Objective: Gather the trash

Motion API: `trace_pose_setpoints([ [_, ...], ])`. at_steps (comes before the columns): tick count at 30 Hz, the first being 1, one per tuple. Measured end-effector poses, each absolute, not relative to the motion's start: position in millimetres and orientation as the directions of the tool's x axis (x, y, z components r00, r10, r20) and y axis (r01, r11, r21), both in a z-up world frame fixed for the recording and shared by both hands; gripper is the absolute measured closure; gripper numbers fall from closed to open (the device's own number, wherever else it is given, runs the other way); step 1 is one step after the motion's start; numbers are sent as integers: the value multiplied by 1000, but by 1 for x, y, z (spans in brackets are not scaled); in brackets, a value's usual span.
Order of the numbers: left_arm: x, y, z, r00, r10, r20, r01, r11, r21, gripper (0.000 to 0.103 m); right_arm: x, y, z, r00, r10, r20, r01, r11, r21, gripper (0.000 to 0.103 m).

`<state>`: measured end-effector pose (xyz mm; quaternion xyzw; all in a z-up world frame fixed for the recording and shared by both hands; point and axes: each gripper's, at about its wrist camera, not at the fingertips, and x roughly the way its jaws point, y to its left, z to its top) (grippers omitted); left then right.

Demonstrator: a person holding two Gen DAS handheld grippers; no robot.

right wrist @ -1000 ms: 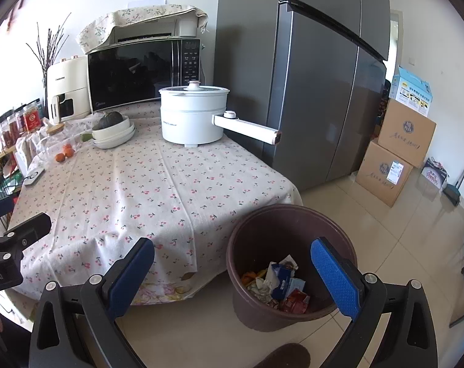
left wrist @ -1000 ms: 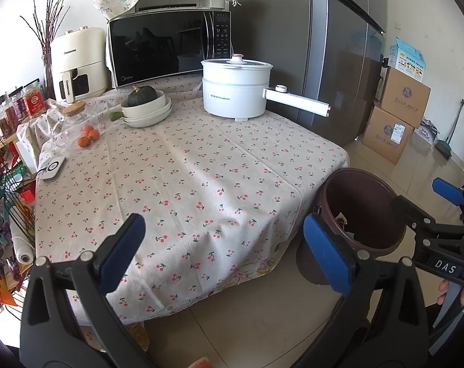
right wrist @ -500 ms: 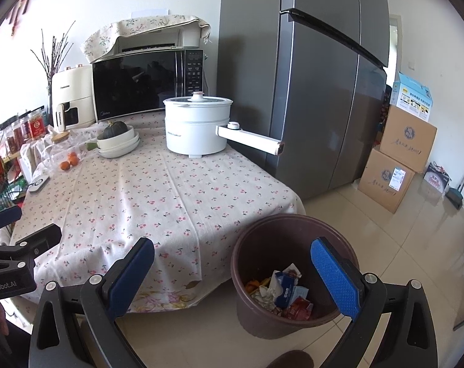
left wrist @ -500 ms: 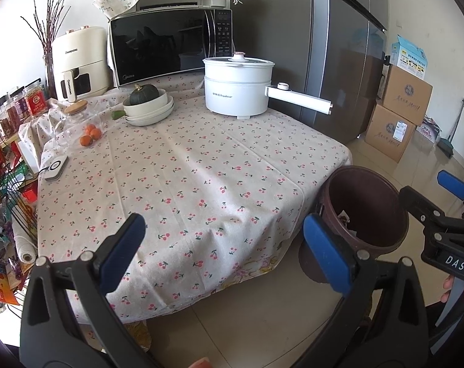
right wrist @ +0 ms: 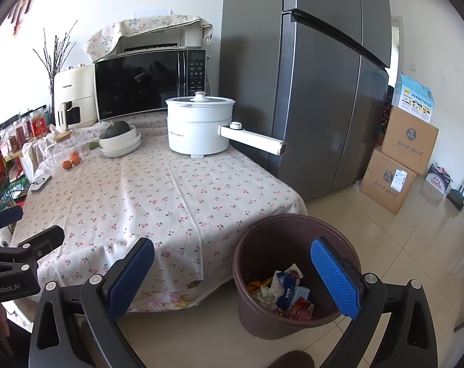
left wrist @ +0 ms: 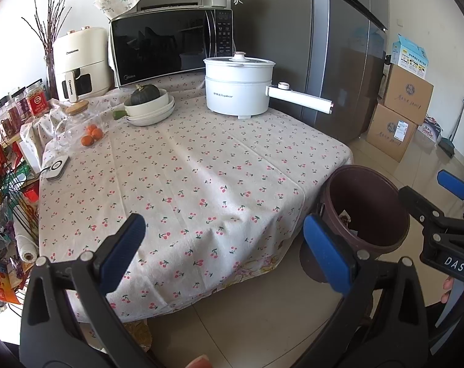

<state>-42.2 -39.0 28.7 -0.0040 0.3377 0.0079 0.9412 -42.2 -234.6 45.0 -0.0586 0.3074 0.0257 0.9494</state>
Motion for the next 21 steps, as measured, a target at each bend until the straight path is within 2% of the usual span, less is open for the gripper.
trace_pose_setpoints([
  [15, -44, -39, 31, 780, 11, -626, -17, 1000, -3, 0, -42, -235, 44, 807, 13, -590, -86, 992, -96, 0],
  [21, -36, -32, 26, 745, -22, -667, -20, 998, -56, 0, -42, -234, 43, 807, 12, -591, -86, 992, -97, 0],
])
